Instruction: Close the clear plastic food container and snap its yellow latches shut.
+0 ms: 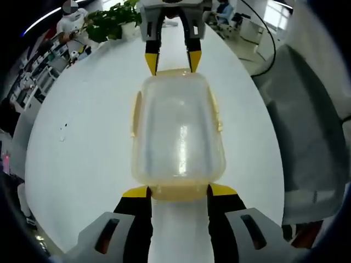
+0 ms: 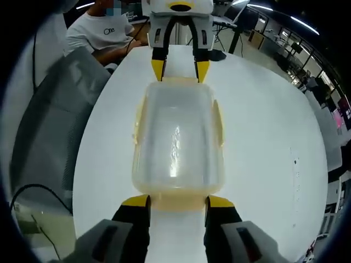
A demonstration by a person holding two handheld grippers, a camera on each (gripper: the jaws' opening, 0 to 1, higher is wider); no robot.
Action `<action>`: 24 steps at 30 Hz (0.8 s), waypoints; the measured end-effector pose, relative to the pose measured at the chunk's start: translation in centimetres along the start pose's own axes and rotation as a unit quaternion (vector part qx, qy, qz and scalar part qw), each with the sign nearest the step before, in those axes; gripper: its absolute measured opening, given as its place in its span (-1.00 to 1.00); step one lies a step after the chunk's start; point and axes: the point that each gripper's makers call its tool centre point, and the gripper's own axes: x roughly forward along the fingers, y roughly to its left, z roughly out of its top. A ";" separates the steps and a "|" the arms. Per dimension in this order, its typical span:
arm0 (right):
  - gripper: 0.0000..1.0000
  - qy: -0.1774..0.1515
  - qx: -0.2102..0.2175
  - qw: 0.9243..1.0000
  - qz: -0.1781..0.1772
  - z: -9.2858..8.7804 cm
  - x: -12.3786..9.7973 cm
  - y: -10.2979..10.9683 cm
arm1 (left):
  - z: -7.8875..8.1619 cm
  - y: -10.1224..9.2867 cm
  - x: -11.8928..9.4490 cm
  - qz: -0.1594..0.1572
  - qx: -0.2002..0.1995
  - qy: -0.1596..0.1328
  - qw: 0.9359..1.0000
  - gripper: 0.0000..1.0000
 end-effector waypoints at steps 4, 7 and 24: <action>-0.24 0.005 0.012 1.000 0.000 -0.1 -0.1 0.0 | 0.0 0.2 -0.1 0.009 0.014 -0.004 1.000 -0.26; 0.09 0.014 0.030 0.999 0.001 -0.6 -0.1 0.3 | -0.3 0.6 -0.4 0.024 0.022 0.000 0.999 -0.06; -0.39 -0.065 0.260 0.963 -0.018 -0.6 -2.8 -0.6 | 0.2 1.2 -2.2 0.018 -0.216 -0.093 0.972 -0.03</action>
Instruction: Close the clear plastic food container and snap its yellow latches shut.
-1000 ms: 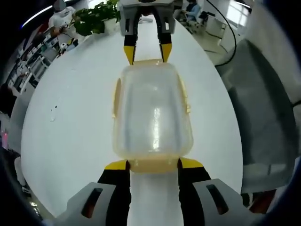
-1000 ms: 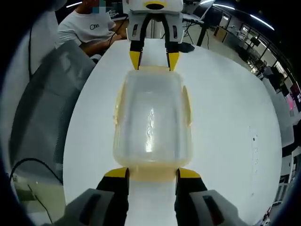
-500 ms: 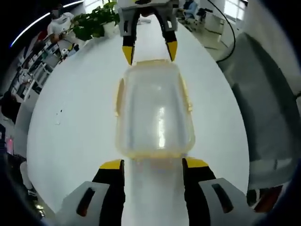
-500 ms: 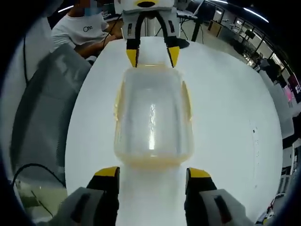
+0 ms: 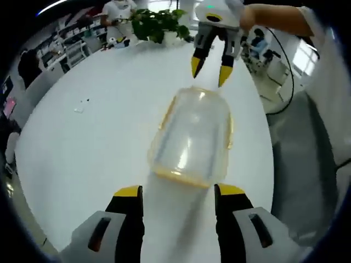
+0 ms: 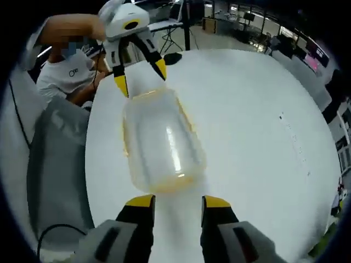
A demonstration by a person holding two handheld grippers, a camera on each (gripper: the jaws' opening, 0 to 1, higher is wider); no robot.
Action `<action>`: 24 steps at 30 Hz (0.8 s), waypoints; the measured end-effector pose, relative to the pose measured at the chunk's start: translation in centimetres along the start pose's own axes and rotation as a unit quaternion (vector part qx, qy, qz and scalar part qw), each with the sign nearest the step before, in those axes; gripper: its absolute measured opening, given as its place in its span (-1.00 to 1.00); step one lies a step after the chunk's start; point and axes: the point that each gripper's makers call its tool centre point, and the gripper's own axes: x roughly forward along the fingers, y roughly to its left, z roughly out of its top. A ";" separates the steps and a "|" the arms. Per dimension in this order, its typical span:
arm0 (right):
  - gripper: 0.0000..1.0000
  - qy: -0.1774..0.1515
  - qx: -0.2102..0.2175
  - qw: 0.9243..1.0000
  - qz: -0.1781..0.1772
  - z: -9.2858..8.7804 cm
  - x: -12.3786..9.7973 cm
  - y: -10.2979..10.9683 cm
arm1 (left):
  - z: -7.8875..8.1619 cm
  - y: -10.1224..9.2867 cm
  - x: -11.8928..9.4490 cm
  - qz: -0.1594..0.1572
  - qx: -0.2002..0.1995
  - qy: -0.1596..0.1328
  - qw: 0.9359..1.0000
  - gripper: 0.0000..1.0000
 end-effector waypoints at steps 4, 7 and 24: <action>-0.48 -0.027 0.064 0.998 0.003 0.9 0.0 0.6 | 0.4 0.0 0.2 0.001 -0.064 -0.016 0.998 0.00; -0.43 -0.029 0.079 0.996 -0.001 1.3 0.2 0.9 | 0.1 -0.1 0.5 -0.003 -0.073 -0.011 0.997 0.05; -0.30 -0.026 0.154 0.988 -0.013 1.1 2.4 1.3 | 0.5 -0.7 2.1 0.009 -0.250 -0.040 0.967 -0.02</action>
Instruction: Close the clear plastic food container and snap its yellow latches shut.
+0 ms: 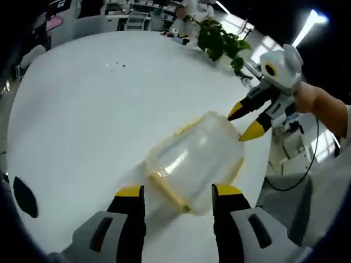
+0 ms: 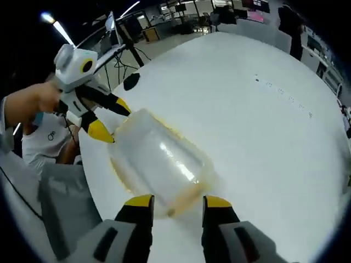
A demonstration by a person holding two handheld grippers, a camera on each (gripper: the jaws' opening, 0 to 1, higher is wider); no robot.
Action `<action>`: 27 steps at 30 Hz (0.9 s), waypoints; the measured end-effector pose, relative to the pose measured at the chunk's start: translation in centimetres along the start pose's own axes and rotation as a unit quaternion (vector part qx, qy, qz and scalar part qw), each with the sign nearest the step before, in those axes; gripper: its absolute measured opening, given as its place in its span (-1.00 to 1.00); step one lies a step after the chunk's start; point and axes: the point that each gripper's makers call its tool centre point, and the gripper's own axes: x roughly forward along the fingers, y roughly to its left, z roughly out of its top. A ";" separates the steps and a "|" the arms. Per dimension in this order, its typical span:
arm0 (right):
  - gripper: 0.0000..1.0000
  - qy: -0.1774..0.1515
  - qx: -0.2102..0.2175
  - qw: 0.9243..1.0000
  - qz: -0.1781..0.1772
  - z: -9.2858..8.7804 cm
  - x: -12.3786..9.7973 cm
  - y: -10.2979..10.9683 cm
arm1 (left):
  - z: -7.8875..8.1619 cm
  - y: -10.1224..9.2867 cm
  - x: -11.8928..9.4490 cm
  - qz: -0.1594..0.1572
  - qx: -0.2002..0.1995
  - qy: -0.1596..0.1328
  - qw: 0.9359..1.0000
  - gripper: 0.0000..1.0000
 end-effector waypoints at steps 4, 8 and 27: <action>-0.35 0.007 -0.001 1.000 0.006 -0.1 0.3 0.4 | -0.1 0.1 0.3 0.006 -0.002 0.000 1.000 -0.05; -0.35 0.010 0.017 1.000 0.005 0.1 0.5 0.3 | 0.0 -0.1 0.9 0.006 -0.010 0.001 1.000 -0.14; -0.41 0.042 0.008 0.999 0.002 -0.2 0.9 0.5 | 0.3 -0.4 1.2 0.013 -0.076 0.001 0.997 -0.20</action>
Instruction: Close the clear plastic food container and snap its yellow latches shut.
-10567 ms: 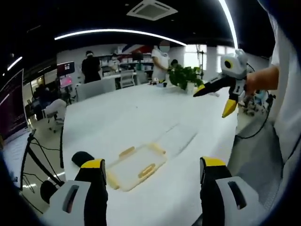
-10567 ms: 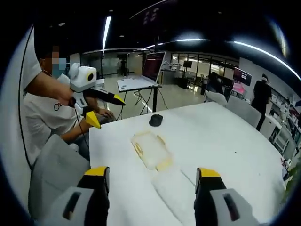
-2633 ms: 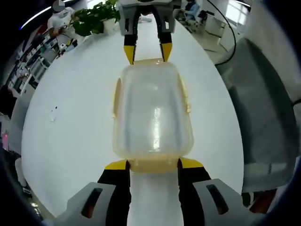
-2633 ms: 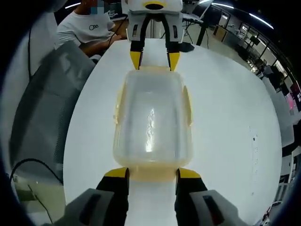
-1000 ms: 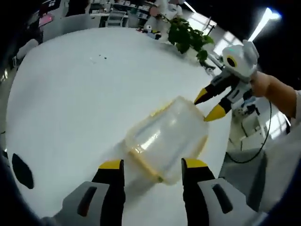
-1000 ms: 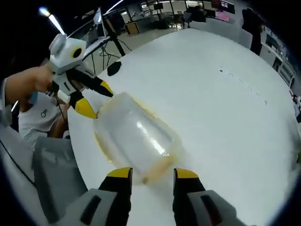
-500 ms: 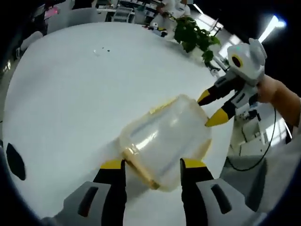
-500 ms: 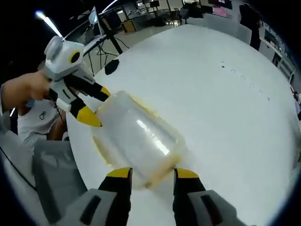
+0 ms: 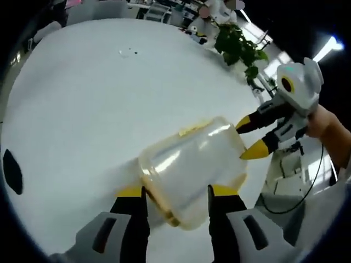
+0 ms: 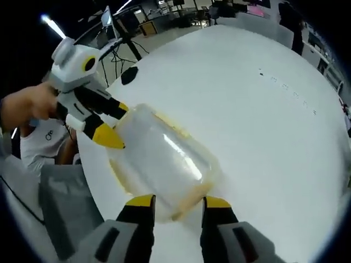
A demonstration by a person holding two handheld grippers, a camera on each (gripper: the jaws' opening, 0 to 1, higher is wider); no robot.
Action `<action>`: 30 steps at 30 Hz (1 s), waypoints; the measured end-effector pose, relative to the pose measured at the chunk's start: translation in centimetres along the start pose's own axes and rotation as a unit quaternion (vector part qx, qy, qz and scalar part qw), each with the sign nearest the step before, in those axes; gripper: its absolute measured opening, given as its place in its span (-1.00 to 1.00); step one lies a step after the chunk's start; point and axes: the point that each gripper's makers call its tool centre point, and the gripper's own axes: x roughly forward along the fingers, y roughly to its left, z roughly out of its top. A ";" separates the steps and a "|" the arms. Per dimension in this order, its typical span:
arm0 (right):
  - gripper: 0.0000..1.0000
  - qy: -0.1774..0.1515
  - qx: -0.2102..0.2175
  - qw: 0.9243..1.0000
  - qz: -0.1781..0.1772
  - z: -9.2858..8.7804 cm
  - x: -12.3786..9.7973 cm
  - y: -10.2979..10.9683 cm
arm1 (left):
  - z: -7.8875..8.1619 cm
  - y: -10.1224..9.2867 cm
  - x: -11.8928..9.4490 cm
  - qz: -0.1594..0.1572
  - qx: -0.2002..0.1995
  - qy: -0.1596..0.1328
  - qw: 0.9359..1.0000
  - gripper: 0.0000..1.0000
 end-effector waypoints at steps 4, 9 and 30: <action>-0.42 0.008 0.018 1.000 0.009 0.1 0.1 0.1 | 0.1 -0.1 0.3 0.004 -0.030 -0.014 0.999 -0.26; -0.42 0.015 0.020 1.000 0.017 -0.1 0.0 0.1 | 0.7 0.0 0.2 0.007 -0.043 -0.037 0.998 -0.25; -0.51 0.037 -0.052 0.998 0.009 -1.2 -1.3 0.6 | 0.8 0.1 -1.7 0.015 0.091 -0.053 0.994 -0.17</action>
